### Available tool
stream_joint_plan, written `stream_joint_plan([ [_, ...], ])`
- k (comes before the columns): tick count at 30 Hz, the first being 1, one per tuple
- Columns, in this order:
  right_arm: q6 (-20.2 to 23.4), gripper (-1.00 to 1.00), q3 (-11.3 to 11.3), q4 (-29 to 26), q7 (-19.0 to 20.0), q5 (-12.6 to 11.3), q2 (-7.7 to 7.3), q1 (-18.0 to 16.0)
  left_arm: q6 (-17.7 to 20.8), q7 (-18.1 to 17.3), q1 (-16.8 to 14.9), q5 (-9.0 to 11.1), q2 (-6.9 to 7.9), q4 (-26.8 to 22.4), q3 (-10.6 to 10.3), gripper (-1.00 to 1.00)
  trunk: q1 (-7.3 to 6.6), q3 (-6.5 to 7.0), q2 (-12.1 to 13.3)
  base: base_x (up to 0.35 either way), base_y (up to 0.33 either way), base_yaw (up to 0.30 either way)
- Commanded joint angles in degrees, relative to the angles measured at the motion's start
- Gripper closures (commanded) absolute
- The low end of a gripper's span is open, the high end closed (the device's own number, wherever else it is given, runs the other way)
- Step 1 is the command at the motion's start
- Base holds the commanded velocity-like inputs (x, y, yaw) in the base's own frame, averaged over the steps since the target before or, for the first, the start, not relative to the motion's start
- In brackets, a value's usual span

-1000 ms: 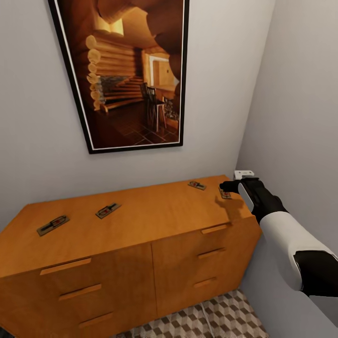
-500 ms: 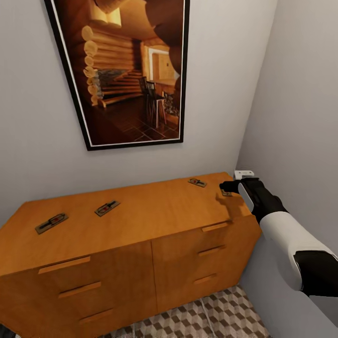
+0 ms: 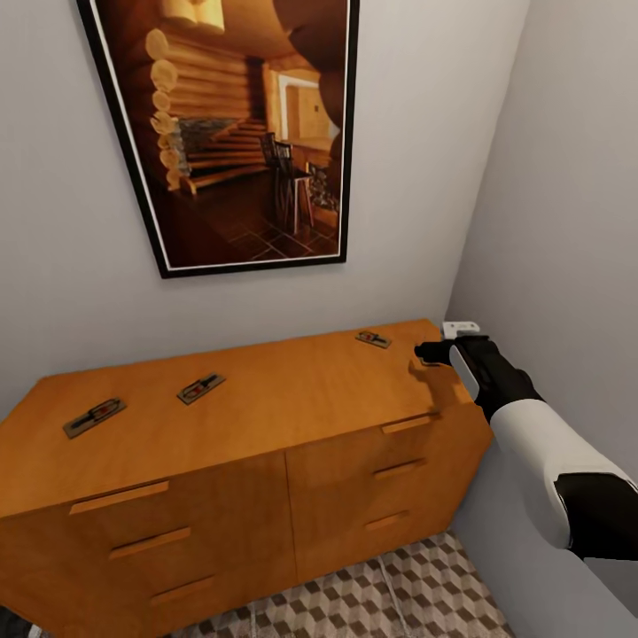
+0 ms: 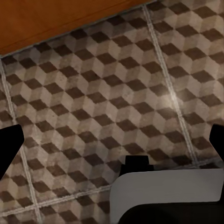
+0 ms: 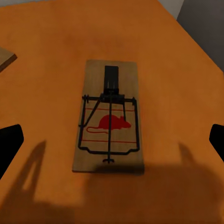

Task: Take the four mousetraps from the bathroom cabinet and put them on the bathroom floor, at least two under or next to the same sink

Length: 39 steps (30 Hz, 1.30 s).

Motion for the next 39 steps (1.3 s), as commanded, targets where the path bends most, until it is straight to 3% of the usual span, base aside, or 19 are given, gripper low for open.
stream_joint_plan([
  [1, 0.2, -1.00, 0.4, -0.1, -0.3, -0.5, -0.10, 0.0, -0.3, 0.4, -0.1, 0.0, -0.01, 0.2, -0.5, -1.00, 0.00, -0.15, 0.0, 0.000, 0.000, 0.000],
  [30, 0.2, -1.00, 0.4, -0.1, -0.3, -0.5, -0.10, 0.0, -0.3, 0.4, -0.1, 0.0, -0.07, 0.2, -0.5, -1.00, 0.00, -2.81, 0.0, 0.000, 0.000, 0.000],
  [39, -0.6, -1.00, 0.4, -0.1, -0.3, -0.5, -0.10, 0.0, -0.3, 0.4, -0.1, 0.0, -0.07, 0.2, -0.5, -1.00, 0.00, -3.03, 0.0, 0.000, 0.000, 0.000],
])
